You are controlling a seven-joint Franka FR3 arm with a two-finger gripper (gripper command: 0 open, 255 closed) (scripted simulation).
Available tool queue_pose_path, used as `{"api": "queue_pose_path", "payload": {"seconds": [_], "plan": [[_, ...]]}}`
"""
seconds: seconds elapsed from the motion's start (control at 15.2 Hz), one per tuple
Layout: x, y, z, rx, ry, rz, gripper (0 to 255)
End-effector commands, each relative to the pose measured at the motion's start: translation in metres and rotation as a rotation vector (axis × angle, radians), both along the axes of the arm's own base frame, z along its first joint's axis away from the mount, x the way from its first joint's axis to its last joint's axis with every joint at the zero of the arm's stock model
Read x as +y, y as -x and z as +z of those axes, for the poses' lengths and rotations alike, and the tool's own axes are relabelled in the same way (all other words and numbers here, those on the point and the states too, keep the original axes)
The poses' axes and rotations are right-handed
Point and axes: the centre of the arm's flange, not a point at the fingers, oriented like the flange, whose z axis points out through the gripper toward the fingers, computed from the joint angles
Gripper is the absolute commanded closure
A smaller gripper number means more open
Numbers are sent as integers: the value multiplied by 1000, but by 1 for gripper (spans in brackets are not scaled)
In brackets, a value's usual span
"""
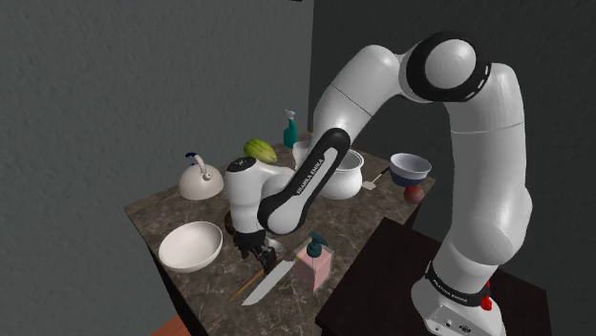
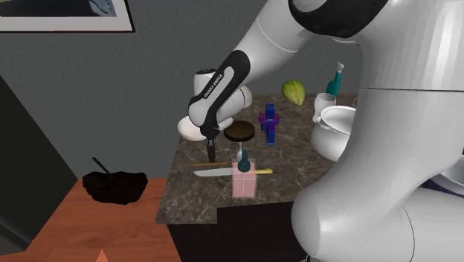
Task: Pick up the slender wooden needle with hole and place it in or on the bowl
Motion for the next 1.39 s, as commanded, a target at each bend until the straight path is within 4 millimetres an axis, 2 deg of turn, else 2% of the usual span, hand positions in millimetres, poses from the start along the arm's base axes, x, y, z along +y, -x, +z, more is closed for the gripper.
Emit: {"api": "queue_pose_path", "payload": {"seconds": [0.0, 0.53, 0.99, 1.06, 1.32], "plan": [[1, -12, -22, 7, 8, -75, 0], [1, -9, -62, 7, 8, -75, 0], [1, -9, -62, 8, 8, -75, 0], [1, -9, -62, 8, 8, -75, 255], [2, -9, -61, 7, 8, -75, 255]]}}
